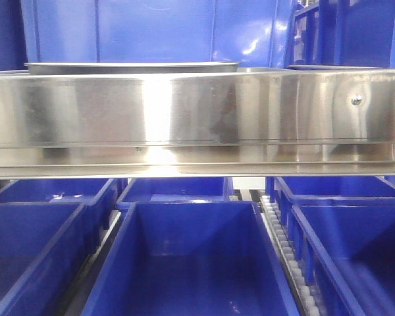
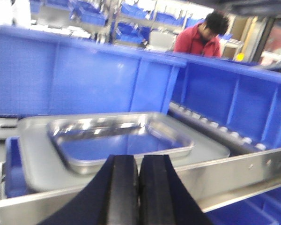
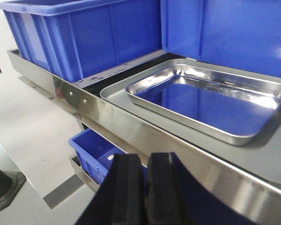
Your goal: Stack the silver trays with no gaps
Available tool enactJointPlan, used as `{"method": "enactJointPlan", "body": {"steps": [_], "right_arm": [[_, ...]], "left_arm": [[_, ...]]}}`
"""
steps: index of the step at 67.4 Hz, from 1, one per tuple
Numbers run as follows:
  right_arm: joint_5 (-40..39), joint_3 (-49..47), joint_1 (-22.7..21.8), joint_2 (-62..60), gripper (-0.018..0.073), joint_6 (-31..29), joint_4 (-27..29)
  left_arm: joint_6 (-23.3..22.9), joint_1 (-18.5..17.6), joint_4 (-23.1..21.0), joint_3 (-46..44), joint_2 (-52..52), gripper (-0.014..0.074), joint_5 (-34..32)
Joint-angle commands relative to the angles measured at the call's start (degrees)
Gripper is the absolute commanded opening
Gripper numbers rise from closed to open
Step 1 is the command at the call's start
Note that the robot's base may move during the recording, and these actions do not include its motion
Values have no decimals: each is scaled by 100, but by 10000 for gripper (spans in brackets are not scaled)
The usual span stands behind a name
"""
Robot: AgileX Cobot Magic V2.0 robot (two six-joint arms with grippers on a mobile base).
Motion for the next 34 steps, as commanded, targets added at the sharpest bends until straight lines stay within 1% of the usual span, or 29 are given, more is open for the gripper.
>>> {"method": "enactJointPlan", "body": {"steps": [1,15,34], "right_arm": [[-79,46,9,-266,-15,-42,-84],[-287,46,9,-622,-15,-42,-84],[-600,46,9,-627,-15,-42,-84]], "left_arm": [[12,-26,35,9,-53,-13,-63],[12,-26,35,9,-53,-13,-101],[12,-26,35,9,-53,-13,-101]]}}
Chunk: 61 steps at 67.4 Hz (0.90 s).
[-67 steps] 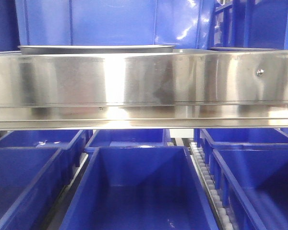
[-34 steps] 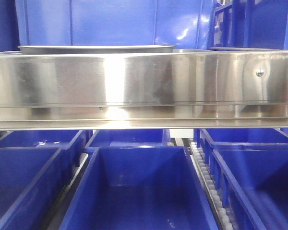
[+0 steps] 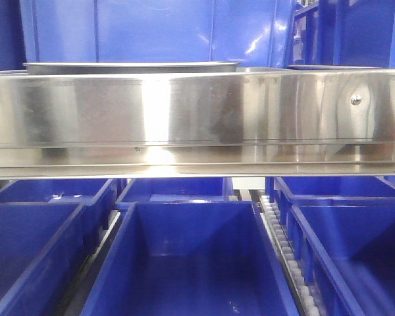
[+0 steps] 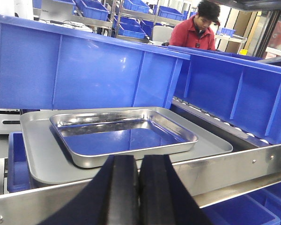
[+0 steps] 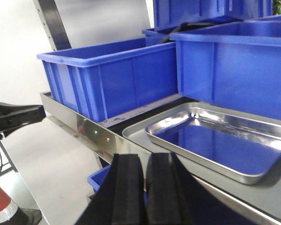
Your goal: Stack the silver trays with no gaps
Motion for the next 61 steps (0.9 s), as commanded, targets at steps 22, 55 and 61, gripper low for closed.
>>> {"method": "enactJointPlan", "body": {"steps": [22,55,61], "right_arm": [[-104,115,-84,-179,-15,-796,541],[-1247,2662,-3942,-2333,-15,-4690,3649],[-1195,3023,-4406,-2769,-15,-4690,3649]], "left_arm": [[12,-26,35,-3,-40,-13,-101],[12,-26,35,-3,-40,-13,-101],[12,-26,35,-3,-40,-13,-101]]}}
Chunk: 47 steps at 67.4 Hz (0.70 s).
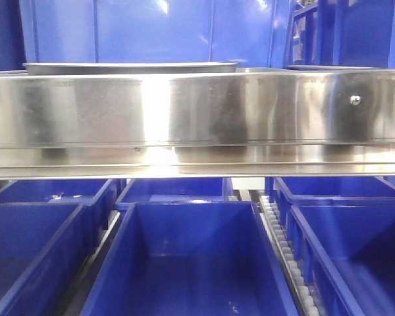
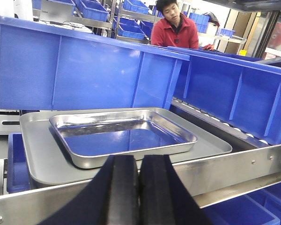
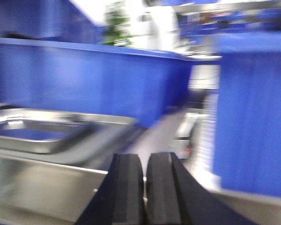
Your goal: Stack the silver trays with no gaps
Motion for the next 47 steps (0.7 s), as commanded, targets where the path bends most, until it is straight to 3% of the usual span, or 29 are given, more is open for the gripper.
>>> {"method": "enactJointPlan", "body": {"steps": [1,8,25,47], "right_arm": [[-132,287,-419,-381,-15,-74,39],[-102,607,-652,-786,-15,-47,39],[600,785,-662,-1160,-15,-39,39],[637,785,-662,-1160,-15,-39,39]], "left_arm": [[12,-26,35,-3,-28,-13,-101],[12,-26,35,-3,-28,-13,-101],[12,-26,35,-3,-28,-13,-101],[12,-26,35,-3,-28,-13,-101]]}}
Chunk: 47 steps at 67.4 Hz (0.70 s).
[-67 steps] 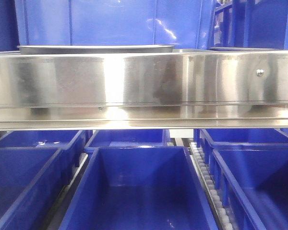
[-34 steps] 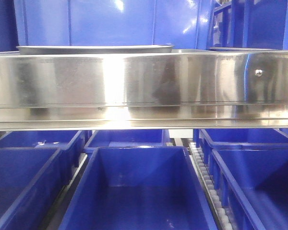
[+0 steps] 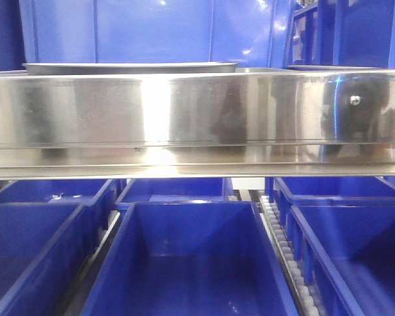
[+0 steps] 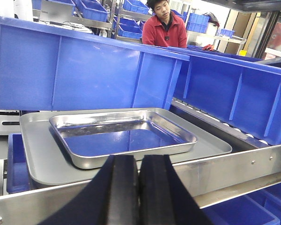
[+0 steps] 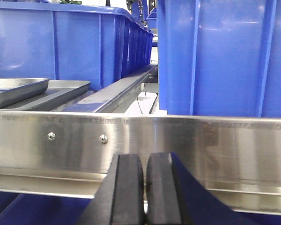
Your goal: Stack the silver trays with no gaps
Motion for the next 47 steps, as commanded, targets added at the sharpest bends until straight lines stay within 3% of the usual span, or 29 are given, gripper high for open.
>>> {"method": "enactJointPlan", "body": {"steps": [1,19,27,32,36,43,47], "right_arm": [[-72,0,-20,-46,-15,-24,5],[-72,0,-20,-46,-15,-24,5],[-72,0,-20,-46,-15,-24,5],[-72,0,-20,-46,-15,-24,5],[-72,0,-20,-46,-15,-24,5],[-72,0,-20,-46,-15,-24,5],[-72,0,-20,-46,-15,-24,5]], "left_arm": [[12,-26,35,-3,-28,-13,-101],[26,-26,35,-3,-28,-13,-101],[24,29,425,13,-32,-13,-147],[89,248,551,54,-54,-13,-246],[604,549,312,80,-89,-13,-293],[2963,1248,-1372,289,-239,-13,-667],[3832,1679,-2210,479,-339,-13,-976]]}}
